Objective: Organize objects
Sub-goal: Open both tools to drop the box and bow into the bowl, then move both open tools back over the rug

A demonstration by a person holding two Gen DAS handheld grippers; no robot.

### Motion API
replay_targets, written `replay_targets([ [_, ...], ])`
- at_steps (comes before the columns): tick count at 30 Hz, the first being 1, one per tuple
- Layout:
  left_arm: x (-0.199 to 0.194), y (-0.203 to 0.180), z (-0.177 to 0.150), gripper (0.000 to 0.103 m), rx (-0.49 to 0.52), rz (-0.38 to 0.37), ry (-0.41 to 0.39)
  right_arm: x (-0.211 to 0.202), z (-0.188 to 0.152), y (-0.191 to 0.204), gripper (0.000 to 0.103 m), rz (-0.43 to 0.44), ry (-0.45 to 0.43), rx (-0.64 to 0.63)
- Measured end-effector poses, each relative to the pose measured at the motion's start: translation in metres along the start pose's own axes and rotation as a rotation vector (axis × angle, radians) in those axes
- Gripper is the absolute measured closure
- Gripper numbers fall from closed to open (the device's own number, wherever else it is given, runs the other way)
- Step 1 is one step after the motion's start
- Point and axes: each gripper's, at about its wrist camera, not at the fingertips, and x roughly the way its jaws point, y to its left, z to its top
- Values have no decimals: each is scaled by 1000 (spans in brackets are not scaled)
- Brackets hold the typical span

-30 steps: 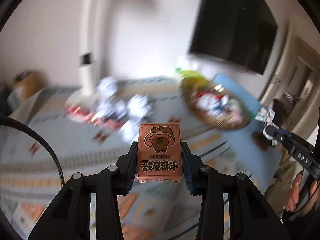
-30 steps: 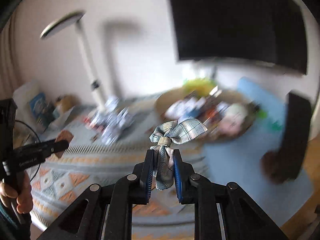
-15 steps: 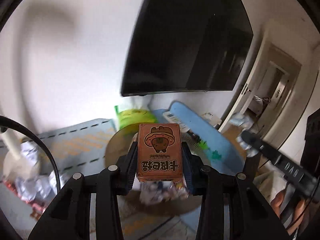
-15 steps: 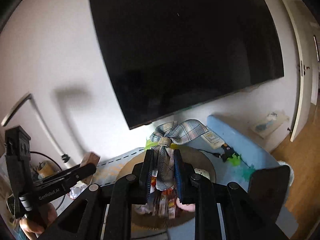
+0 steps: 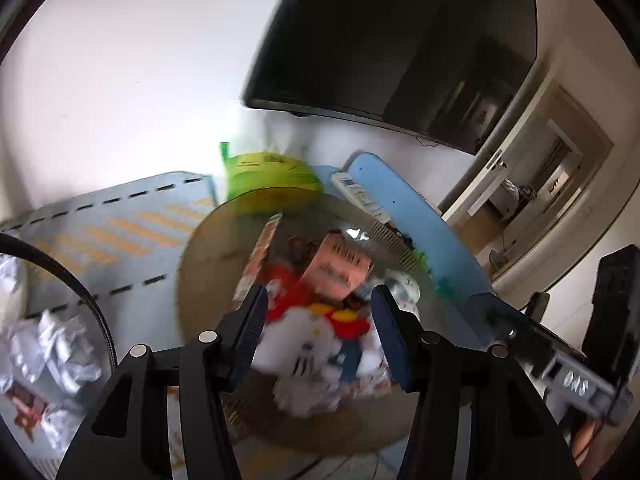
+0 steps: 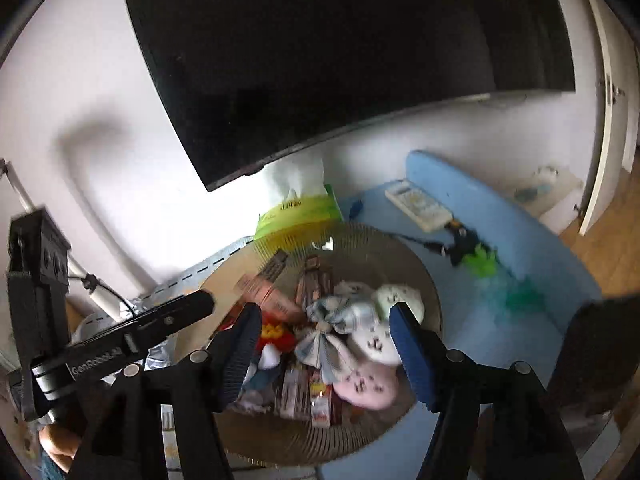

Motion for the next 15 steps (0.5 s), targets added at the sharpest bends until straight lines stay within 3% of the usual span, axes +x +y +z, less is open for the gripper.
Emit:
replay_targets([
  [6,-67,3,-22,52,18,39,-56,-22,-13,-8,37,37,7,57],
  [13,-176,26,-53,51,-5,123,-195,-58,-33,51,37,112,-6,-65],
  [15,-205,35,-64,41,-8,160,-218,-66,-39,72,37,143,-10,-111],
])
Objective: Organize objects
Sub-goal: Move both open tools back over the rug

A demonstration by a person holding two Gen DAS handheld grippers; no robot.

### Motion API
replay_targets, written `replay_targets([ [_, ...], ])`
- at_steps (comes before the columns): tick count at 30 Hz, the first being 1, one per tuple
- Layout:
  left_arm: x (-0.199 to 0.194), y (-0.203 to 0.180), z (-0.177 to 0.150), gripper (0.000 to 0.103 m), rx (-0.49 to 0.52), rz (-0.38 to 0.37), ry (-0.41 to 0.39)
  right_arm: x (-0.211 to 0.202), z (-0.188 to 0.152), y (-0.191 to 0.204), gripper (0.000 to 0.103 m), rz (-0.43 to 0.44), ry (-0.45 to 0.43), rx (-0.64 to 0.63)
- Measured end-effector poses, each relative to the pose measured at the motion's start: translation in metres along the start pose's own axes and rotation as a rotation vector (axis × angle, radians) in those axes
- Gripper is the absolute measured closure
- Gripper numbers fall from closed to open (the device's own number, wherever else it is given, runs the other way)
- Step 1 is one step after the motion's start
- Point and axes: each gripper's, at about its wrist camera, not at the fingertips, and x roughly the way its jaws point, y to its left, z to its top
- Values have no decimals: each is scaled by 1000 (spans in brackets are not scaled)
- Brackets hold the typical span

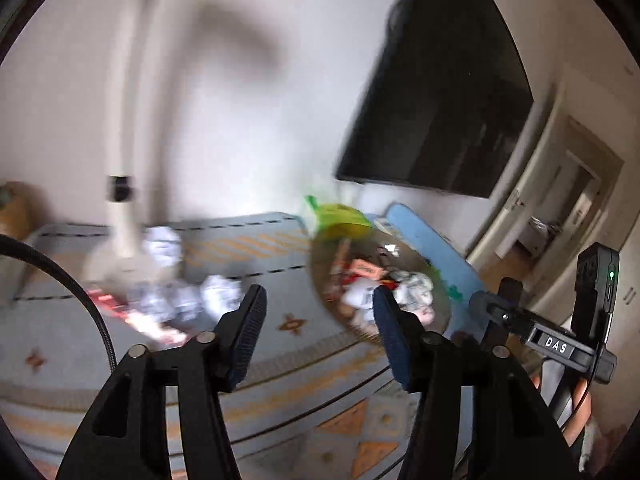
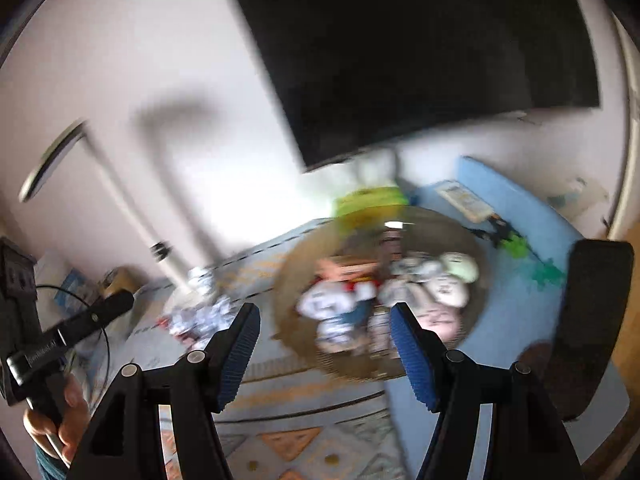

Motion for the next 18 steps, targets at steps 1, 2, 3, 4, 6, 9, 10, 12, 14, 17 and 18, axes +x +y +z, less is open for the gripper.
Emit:
replay_targets([
  [1,-13,8,-5,27,-4,22,-11,-2,-3,14,37,16,-3,-27],
  [2,-26,17,-11,22,-14,49,-33,-2,-6,25,36,28,-3,-47],
  [3,-39,27,-20,22,-24,79,-67,-1,-10,33,36,37,0,-58],
  [4,-48,35,-30,22,-31,108,-87,1,-15,43,36,52,8,-70],
  [6,-56,59,-49,22,-49,213,-64,11,-26,60,36,85,39,-89],
  [9,-51,101,-84,22,-103,327,5,32,-48,79,36,122,90,-96],
  [10,-46,114,-95,22,-129,353,23,41,-57,84,36,135,113,-93],
  [12,-33,142,-120,22,-193,392,68,59,-75,90,36,150,134,-89],
  [14,-28,158,-138,22,-236,404,75,77,-95,94,36,136,127,-106],
  [17,-22,173,-155,22,-261,439,58,100,-121,96,36,105,119,-140],
  [18,-22,173,-158,22,-257,447,54,107,-129,96,36,93,121,-144],
])
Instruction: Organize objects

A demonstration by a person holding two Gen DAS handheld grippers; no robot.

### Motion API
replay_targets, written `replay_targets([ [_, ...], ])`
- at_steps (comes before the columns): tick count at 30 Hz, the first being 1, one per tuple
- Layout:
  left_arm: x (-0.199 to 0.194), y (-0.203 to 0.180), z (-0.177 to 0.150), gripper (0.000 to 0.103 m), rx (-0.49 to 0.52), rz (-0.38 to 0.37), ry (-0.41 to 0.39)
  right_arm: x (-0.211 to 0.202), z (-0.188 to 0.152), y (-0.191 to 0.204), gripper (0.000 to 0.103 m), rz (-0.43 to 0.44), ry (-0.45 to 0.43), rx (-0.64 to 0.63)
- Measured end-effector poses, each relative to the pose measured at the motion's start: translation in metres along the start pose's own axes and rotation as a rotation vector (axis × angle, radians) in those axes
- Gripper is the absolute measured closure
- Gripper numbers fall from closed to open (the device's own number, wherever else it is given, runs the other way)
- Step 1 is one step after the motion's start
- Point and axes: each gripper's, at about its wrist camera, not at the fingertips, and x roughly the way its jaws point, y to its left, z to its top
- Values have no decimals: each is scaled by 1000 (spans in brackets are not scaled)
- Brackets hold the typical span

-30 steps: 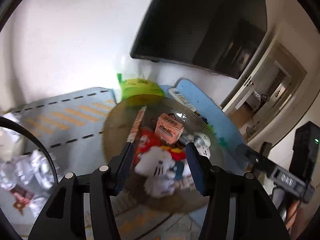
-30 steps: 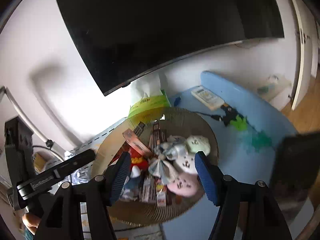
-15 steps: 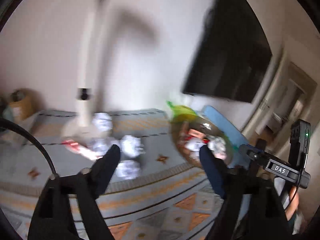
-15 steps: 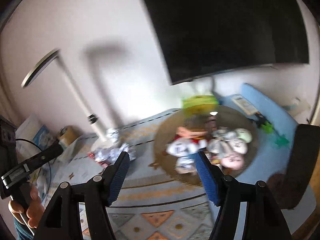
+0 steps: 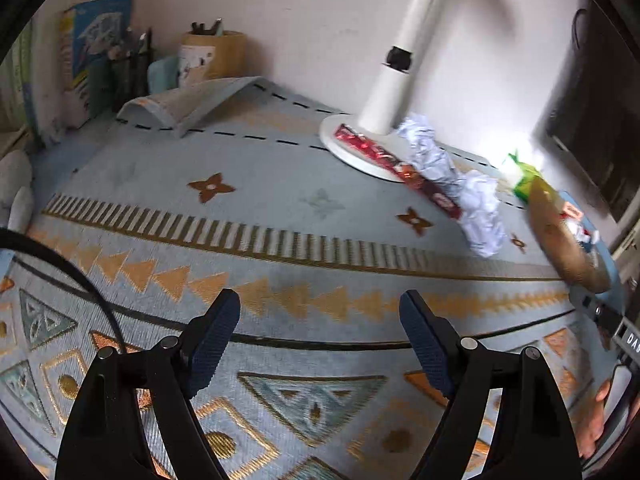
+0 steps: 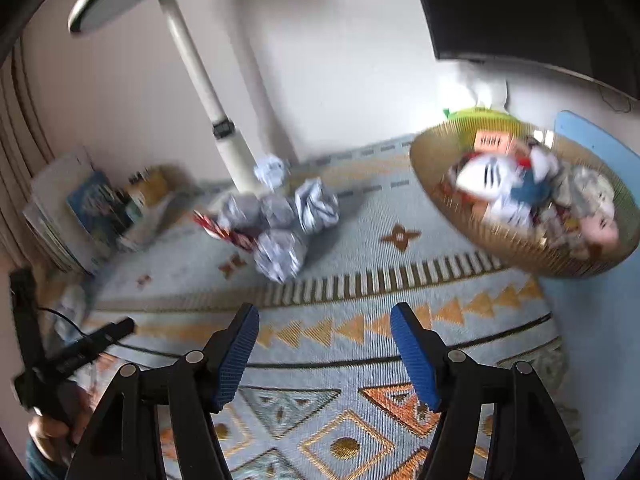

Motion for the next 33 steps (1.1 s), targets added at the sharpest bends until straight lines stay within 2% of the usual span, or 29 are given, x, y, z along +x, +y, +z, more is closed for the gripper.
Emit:
replay_targets([
  [7,6,-2,-6,22,18,38,14,15,-12,-2,35,-58,-22,4],
  [11,8,-3,-7,22,32,29,29,20,-14,3,34,-76,-4,-34],
  [15,10,-1,-7,22,18,34,37,22,-15,9,23,-86,-4,-66],
  [27,20,-8,-8,22,58,98,79,24,-15,6,20,-108,24,-48],
  [33,18,2,-8,22,10,109,65,32,-16,8,20,-91,69,-64],
])
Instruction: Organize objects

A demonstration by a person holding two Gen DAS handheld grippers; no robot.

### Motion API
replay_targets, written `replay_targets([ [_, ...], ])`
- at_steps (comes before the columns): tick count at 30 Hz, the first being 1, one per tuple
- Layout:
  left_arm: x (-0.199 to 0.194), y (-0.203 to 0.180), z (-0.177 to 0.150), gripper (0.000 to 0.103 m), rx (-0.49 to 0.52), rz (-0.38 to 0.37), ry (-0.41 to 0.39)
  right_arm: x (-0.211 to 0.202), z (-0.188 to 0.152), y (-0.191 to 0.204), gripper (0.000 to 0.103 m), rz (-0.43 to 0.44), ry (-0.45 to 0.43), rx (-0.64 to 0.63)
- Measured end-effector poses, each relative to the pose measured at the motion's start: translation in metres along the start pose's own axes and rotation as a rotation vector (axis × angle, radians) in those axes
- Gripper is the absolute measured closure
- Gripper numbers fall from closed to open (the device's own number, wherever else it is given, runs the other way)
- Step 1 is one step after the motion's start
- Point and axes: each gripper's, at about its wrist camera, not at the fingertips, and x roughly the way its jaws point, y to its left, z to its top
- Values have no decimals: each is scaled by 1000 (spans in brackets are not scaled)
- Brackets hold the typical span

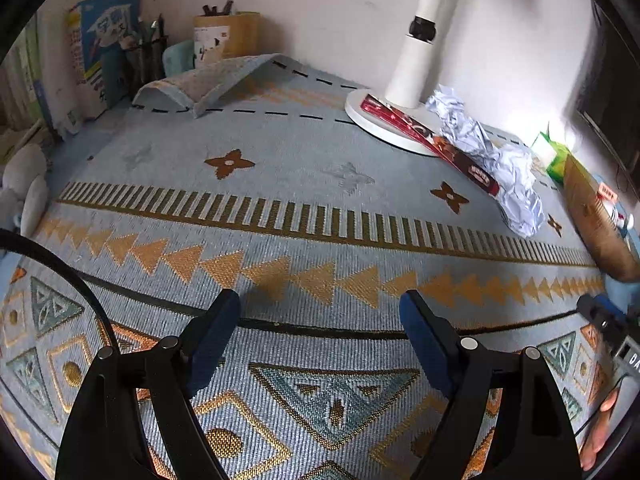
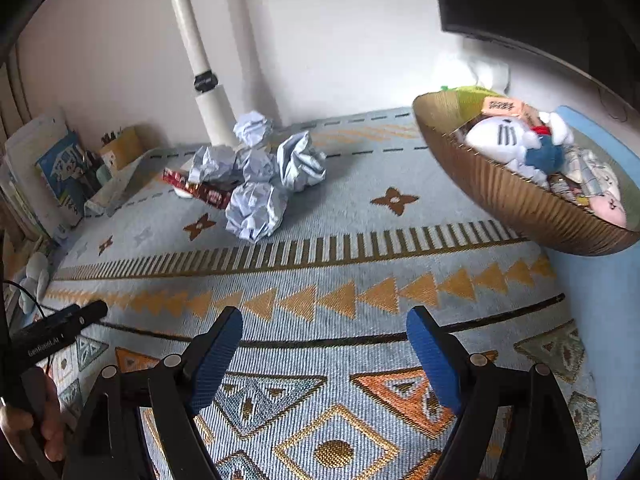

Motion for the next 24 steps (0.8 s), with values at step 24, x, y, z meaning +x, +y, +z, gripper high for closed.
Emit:
replay_targets([
  [24,2,-7,2,18,25,54,58,-11,9,-7,20,162,128,9],
])
